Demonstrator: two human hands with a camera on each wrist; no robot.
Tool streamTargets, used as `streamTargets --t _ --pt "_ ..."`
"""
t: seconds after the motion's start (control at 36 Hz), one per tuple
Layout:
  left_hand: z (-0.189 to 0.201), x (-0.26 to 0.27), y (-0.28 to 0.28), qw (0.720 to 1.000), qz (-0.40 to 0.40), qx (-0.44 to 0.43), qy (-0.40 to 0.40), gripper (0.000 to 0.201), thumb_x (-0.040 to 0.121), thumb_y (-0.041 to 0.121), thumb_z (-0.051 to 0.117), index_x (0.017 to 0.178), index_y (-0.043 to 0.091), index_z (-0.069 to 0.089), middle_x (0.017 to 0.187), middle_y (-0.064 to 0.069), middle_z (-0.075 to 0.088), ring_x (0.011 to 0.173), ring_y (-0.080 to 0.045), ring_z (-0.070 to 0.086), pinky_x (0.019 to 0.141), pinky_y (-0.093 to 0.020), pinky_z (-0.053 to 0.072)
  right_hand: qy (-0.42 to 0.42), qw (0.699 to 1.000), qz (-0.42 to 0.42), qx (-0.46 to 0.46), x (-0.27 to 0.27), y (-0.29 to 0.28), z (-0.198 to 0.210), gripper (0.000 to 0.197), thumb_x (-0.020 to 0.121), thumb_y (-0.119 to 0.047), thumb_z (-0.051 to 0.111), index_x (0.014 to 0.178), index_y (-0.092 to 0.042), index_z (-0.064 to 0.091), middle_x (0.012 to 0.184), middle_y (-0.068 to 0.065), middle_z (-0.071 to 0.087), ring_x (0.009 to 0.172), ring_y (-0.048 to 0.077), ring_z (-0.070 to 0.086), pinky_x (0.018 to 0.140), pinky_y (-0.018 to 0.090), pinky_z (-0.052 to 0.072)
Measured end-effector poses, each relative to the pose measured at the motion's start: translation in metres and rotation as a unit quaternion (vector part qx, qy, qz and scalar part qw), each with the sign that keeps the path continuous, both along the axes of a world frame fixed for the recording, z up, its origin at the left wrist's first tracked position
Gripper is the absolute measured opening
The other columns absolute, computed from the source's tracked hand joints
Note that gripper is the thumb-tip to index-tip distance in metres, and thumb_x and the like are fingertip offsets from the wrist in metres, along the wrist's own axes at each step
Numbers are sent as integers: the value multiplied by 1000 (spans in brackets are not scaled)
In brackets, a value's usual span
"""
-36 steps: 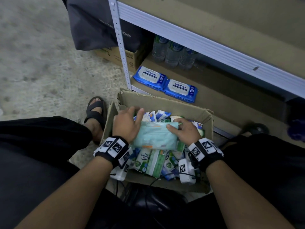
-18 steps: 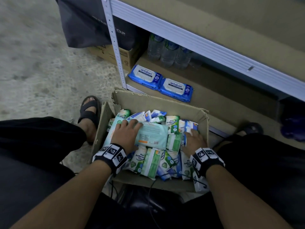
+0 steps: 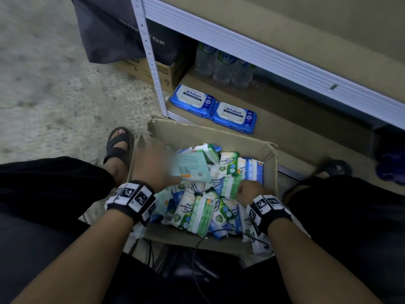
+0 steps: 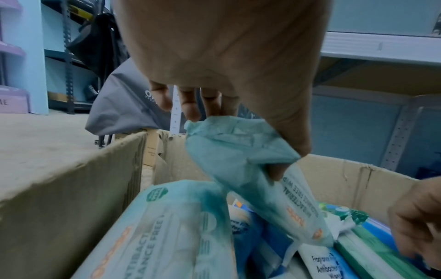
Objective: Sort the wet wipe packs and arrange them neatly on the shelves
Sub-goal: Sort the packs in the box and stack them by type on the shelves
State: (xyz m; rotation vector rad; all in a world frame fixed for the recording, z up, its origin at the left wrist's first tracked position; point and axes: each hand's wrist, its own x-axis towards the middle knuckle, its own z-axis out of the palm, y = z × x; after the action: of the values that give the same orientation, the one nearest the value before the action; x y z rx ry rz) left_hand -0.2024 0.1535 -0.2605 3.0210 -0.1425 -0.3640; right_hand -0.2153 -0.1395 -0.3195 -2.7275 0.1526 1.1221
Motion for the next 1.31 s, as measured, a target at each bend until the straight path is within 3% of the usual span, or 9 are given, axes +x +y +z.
streamTargets --t 0.17,0.36,0.5,0.64,0.72,0.89,1.08,1.17,1.31 --pt "-9 -7 8 998 62 24 -3 65 68 54 75 125 27 61 119 -5 51 109 -34 42 88 -47 30 -69 997 -3 45 4 16 0 33 92 -29 58 124 -22 57 133 6 41 127 28 41 101 41 44" --pt "-18 -2 4 995 80 56 3 47 81 34 66 125 22 55 122 -8 49 109 -36 44 86 -48 33 -211 974 -31 73 12 34 -1 46 90 -29 63 132 -21 44 142 10 32 126 36 36 92 45 46" --pt "-21 2 4 997 52 46 24 55 84 22 60 137 24 45 133 -6 43 115 -33 42 93 -47 34 -68 993 37 90 31 38 -9 72 93 -36 58 154 -38 20 164 5 -8 149 33 3 114 50 31" --pt "-24 8 5 997 43 26 55 64 84 18 61 143 25 38 139 -4 39 120 -31 42 97 -45 36 -113 990 49 70 26 37 -18 29 91 -42 58 113 -23 60 137 4 37 127 30 34 104 38 38" --pt "-27 11 3 996 47 14 71 67 82 16 61 144 24 38 142 -5 37 121 -32 43 96 -44 38 -120 990 49 59 27 33 -16 27 92 -46 59 89 -19 58 116 3 47 112 27 43 96 36 39" --pt "-31 19 -2 994 44 5 97 72 81 24 68 145 22 35 143 -6 35 124 -33 41 100 -46 39 -66 996 16 55 17 32 -16 61 85 -32 71 135 -18 40 137 9 41 116 34 53 91 39 46" --pt "-33 21 -6 995 34 -1 96 91 64 55 81 136 18 41 136 -5 40 119 -31 43 97 -45 39 -82 995 56 1 31 32 -11 47 84 -53 67 117 -21 61 152 7 22 139 33 24 107 44 36" --pt "-34 19 -7 996 38 5 85 88 60 56 83 129 18 44 132 -5 44 117 -31 44 97 -45 39 -53 996 46 49 33 25 -15 46 85 -44 70 116 -16 52 135 8 43 128 32 42 99 41 42" --pt "-35 18 -11 996 29 39 81 87 54 62 81 120 17 46 125 -5 47 111 -31 43 95 -44 35 5 998 64 17 36 17 -16 94 74 -48 80 148 -18 29 145 8 38 134 31 37 105 47 41"
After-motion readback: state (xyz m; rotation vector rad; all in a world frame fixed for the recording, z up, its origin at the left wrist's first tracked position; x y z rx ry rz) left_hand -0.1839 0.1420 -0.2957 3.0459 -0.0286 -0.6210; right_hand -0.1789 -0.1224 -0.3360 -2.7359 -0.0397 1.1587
